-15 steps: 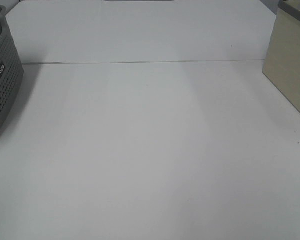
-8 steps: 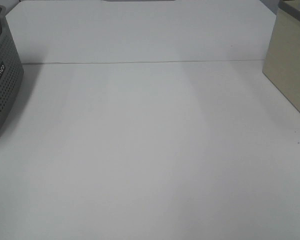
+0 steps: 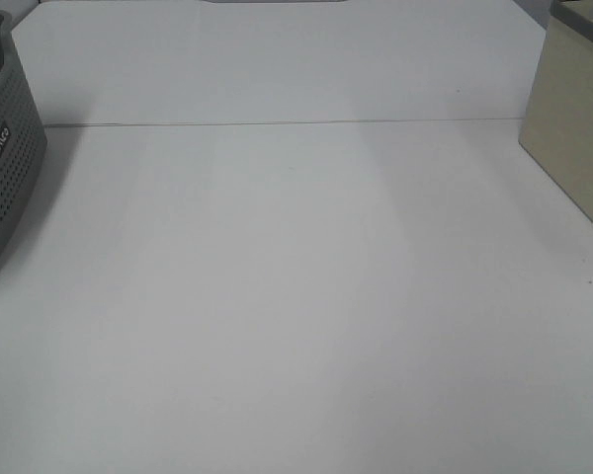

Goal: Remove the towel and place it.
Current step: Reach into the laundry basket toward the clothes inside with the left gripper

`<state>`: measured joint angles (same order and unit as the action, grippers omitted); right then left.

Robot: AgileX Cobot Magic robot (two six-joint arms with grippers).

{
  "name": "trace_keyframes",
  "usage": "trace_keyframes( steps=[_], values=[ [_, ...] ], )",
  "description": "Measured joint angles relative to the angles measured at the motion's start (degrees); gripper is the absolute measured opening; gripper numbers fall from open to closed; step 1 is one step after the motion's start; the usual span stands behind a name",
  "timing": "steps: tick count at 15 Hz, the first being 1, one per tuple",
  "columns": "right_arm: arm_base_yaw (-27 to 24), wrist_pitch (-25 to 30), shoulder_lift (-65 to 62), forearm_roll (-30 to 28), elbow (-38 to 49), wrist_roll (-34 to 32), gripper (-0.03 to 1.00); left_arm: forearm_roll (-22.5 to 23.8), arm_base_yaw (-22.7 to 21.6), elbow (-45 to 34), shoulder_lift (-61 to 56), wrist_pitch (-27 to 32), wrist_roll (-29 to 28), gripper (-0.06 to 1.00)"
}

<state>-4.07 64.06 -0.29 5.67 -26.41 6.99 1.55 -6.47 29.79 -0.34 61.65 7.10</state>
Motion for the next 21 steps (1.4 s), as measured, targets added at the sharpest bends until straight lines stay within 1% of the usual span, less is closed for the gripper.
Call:
trace_keyframes(
  steps=[1,2,6,17,18,19,20,21],
  values=[
    [0.0,0.0,0.0,-0.2,0.0,-0.3,0.91,0.0,0.0,0.0,0.0,0.0,0.0,0.99],
    [0.0,0.0,0.0,-0.2,0.1,-0.5,0.94,0.0,0.0,0.0,0.0,0.0,0.0,0.99],
    [0.0,0.0,0.0,-0.2,0.1,-0.6,0.95,0.0,0.0,0.0,0.0,0.0,0.1,0.99],
    [0.0,0.0,0.0,-0.2,0.1,-0.6,0.95,0.0,0.0,0.0,0.0,0.0,0.6,0.99],
    [0.0,0.0,0.0,-0.2,0.1,-0.6,0.95,0.0,0.0,0.3,0.0,0.2,2.3,0.99],
    [0.0,0.0,0.0,-0.2,0.1,-0.6,0.95,0.1,0.0,4.1,4.1,1.6,8.6,0.99],
    [0.0,0.0,0.0,-0.2,0.1,-0.6,0.95,0.1,0.0,6.9,7.9,2.8,12.6,0.99],
    [0.0,0.0,0.0,-0.2,0.1,-0.6,0.95,0.1,0.0,8.0,9.9,3.4,14.2,0.99]
  ],
)
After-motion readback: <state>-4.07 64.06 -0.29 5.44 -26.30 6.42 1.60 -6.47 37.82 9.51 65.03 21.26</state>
